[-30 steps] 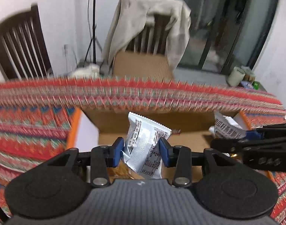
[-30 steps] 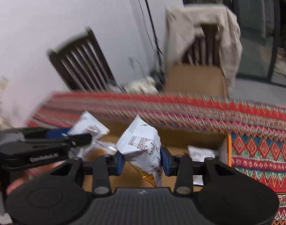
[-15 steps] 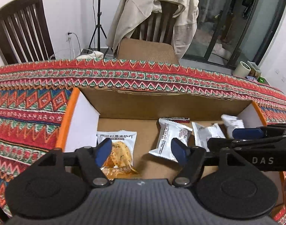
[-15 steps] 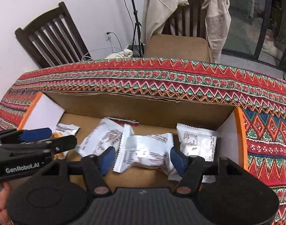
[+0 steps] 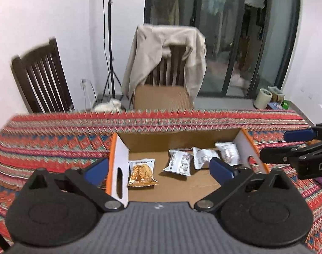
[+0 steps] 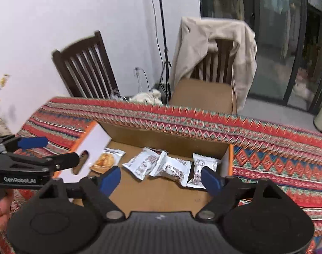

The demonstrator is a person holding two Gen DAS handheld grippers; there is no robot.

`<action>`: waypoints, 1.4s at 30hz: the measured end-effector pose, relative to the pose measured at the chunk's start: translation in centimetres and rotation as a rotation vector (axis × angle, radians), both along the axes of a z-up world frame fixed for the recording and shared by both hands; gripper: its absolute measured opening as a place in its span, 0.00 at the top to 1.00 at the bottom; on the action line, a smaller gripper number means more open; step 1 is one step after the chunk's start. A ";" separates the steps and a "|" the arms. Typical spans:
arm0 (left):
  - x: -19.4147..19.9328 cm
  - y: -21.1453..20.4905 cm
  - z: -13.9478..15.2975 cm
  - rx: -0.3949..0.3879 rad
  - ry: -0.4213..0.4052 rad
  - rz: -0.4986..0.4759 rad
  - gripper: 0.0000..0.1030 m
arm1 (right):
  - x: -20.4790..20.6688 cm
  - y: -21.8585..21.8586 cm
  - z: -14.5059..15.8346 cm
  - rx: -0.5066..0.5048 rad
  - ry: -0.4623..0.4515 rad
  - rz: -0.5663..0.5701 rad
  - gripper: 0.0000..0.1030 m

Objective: Organize snacks
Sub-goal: 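Withdraw both tools from the box back toward the snack pile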

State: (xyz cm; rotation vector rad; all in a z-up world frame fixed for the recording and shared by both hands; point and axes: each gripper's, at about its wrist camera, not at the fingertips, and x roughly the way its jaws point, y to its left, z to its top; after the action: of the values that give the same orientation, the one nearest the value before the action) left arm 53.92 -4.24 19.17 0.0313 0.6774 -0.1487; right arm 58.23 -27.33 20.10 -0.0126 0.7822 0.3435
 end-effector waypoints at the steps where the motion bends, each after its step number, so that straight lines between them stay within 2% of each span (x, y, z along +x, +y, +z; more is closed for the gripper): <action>1: -1.2 -0.1 0.7 0.005 -0.016 -0.006 0.00 | -1.1 -0.2 0.8 0.001 -0.016 0.003 0.16; 5: -6.4 -0.4 2.8 0.014 -0.080 -0.019 0.00 | -5.2 -1.0 3.0 0.002 -0.079 0.015 0.09; 10: -13.2 -0.4 4.1 0.010 -0.144 -0.050 0.00 | -10.2 -2.1 4.1 0.015 -0.105 0.026 0.08; 14: -18.5 0.6 4.0 -0.018 -0.194 -0.057 0.00 | -14.9 -2.6 4.5 0.020 -0.165 0.047 0.07; 21: -27.1 3.4 1.5 -0.022 -0.311 -0.021 0.00 | -23.4 -4.0 2.5 0.056 -0.244 0.076 0.05; 25: -30.3 4.6 -1.9 0.003 -0.360 0.017 0.00 | -28.7 -4.6 0.5 0.082 -0.319 0.081 0.00; 30: -32.9 5.1 -7.1 0.006 -0.328 0.054 0.00 | -34.4 -4.7 -3.8 0.070 -0.407 0.043 0.00; 34: -34.0 5.9 -10.7 -0.015 -0.276 0.085 0.00 | -37.5 -4.5 -8.1 0.045 -0.418 0.000 0.00; 37: -34.4 5.9 -12.8 -0.028 -0.242 0.098 0.00 | -39.2 -4.4 -11.7 0.068 -0.419 -0.070 0.00; 42: -34.2 4.6 -15.0 -0.025 -0.171 0.048 0.00 | -40.3 -4.0 -16.4 0.043 -0.382 -0.168 0.00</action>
State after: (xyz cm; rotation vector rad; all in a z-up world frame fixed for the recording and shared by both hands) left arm 19.73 0.38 4.15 0.0032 0.5049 -0.1065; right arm 17.95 -31.31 3.65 0.0271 0.3939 0.1899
